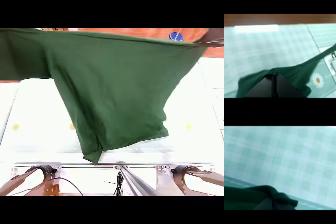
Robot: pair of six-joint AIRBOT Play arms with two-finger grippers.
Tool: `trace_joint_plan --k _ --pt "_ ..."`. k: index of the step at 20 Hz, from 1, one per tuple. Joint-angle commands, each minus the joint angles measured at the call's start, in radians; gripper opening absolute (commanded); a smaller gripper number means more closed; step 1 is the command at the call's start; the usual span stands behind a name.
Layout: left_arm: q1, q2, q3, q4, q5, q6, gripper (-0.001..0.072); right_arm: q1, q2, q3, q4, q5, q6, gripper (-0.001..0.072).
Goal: Fold the shirts.
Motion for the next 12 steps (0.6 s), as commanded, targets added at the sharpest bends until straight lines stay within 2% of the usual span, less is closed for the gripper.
trace_joint_plan --k 1,6,9,12 --pt "-0.043 -0.227 0.001 0.010 -0.010 0.032 0.0017 0.000 -0.173 0.001 0.051 -0.129 -0.026 0.0022" --pt "-0.207 -0.511 0.001 0.010 0.069 0.084 0.0020 0.000 -0.311 0.001 0.233 -0.305 -0.017 0.0022" --pt "-0.270 -0.640 0.001 0.010 0.142 0.084 0.0020 0.000 -0.398 0.000 0.254 -0.314 -0.010 0.0022" --pt "-0.307 -0.726 0.001 0.006 0.147 0.082 0.0021 0.000 -0.475 0.000 0.254 -0.301 0.012 0.0024"
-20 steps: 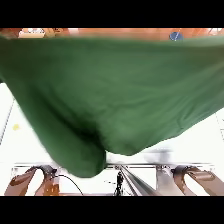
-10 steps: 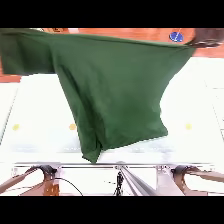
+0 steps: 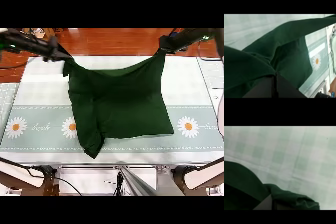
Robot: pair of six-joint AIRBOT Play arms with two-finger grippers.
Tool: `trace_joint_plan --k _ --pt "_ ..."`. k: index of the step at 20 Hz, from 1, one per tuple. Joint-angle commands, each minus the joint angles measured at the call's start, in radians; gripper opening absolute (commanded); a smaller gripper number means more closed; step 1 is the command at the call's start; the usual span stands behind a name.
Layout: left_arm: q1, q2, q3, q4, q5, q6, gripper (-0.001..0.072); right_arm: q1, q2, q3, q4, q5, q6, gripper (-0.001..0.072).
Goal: Fold the shirts.
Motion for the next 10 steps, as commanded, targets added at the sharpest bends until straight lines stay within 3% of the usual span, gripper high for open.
trace_joint_plan --k 1,2,4,5,6,7,8,10 --pt "-0.049 -0.110 0.001 -0.018 0.028 -0.003 0.0021 0.000 -0.085 0.000 0.029 -0.015 0.032 0.0024" --pt "-0.050 -0.117 0.001 -0.047 0.028 -0.005 0.0022 0.000 -0.090 0.000 0.029 -0.016 0.032 0.0030" --pt "-0.027 -0.116 0.003 -0.112 0.029 -0.005 0.0031 -0.009 -0.078 0.001 0.030 -0.019 0.031 0.0184" --pt "-0.002 -0.114 0.013 -0.146 0.019 -0.011 0.0097 -0.020 -0.062 0.001 0.029 -0.014 0.027 0.0267" --pt "0.033 -0.114 0.031 -0.167 0.001 -0.047 0.0336 -0.037 -0.037 0.001 0.028 -0.006 0.022 0.0384" --pt "0.074 -0.113 0.056 -0.175 -0.032 -0.085 0.0579 -0.058 -0.005 0.001 0.025 0.005 0.012 0.0451" --pt "0.123 -0.113 0.088 -0.176 -0.091 -0.117 0.0641 -0.085 0.029 0.001 0.018 0.020 -0.002 0.0473" --pt "0.226 -0.106 0.135 -0.165 -0.243 -0.143 0.0628 -0.147 0.106 0.001 -0.055 0.076 -0.036 0.0472"
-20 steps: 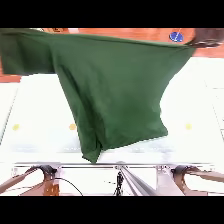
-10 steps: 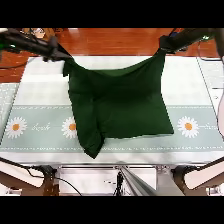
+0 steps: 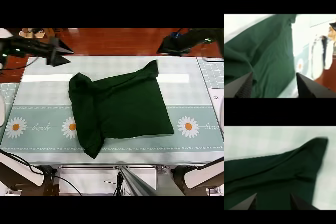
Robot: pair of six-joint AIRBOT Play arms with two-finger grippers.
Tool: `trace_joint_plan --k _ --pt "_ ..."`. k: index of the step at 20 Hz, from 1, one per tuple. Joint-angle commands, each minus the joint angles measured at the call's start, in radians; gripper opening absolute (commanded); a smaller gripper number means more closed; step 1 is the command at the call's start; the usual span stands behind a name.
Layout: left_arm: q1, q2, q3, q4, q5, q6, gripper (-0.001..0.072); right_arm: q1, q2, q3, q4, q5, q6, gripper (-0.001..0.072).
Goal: Fold the shirts.
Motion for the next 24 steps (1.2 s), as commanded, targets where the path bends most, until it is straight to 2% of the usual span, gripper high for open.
trace_joint_plan --k 1,2,3,6,7,10,15,18,21,24 --pt "0.156 0.016 0.055 0.002 -0.221 -0.086 0.0626 -0.093 0.110 0.000 -0.140 0.101 -0.066 0.0471" --pt "0.196 0.035 0.055 0.048 -0.273 -0.102 0.0625 -0.126 0.139 0.000 -0.244 0.164 -0.087 0.0455" --pt "0.228 0.063 0.050 0.114 -0.298 -0.100 0.0608 -0.172 0.157 0.000 -0.296 0.213 -0.077 0.0400" --pt "0.270 0.219 -0.089 0.372 -0.297 -0.034 0.0609 -0.301 0.179 -0.080 -0.273 0.366 -0.070 0.0393" --pt "0.274 0.272 -0.171 0.405 -0.277 -0.034 0.0609 -0.337 0.193 -0.153 -0.232 0.375 -0.055 0.0393" --pt "0.268 0.415 -0.488 0.349 -0.195 0.036 0.0609 -0.381 0.279 -0.449 -0.147 0.319 -0.055 0.0392" --pt "0.268 0.625 -1.065 0.348 -0.051 0.097 0.0609 -0.381 0.486 -0.947 -0.155 0.055 -0.114 0.0398" --pt "0.266 0.712 -1.310 0.348 0.021 0.120 0.0609 -0.381 0.504 -1.056 -0.140 0.019 -0.121 0.0521" --pt "0.217 0.726 -1.455 0.336 0.046 0.141 0.0609 -0.381 0.505 -1.065 -0.093 0.010 -0.134 0.0522" --pt "0.082 0.724 -1.505 0.299 0.154 0.140 0.0609 -0.381 0.505 -1.065 -0.064 0.014 -0.139 0.0521"
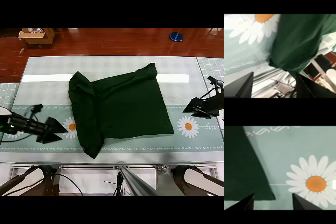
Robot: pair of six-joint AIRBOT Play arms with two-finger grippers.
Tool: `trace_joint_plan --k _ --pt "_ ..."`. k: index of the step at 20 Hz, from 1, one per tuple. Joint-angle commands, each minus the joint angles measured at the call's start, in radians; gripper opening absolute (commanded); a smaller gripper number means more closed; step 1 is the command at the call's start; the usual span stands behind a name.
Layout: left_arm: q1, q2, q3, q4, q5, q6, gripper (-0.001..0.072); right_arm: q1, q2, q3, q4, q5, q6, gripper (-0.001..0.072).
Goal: Fold the shirts.
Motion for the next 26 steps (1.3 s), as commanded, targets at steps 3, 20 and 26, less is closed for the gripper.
trace_joint_plan --k 3,20,26 --pt "-0.234 0.011 -0.090 -0.065 0.237 -0.026 0.0609 0.000 0.011 -0.023 0.035 0.003 -0.010 0.0520" --pt "-0.412 -0.111 -0.090 -0.278 0.386 0.068 0.0022 -0.131 0.069 -0.179 0.194 0.019 -0.126 0.0521" --pt "-0.412 -0.111 -0.090 -0.280 0.386 0.090 0.0022 -0.163 0.068 -0.356 0.252 -0.159 -0.133 0.0516"
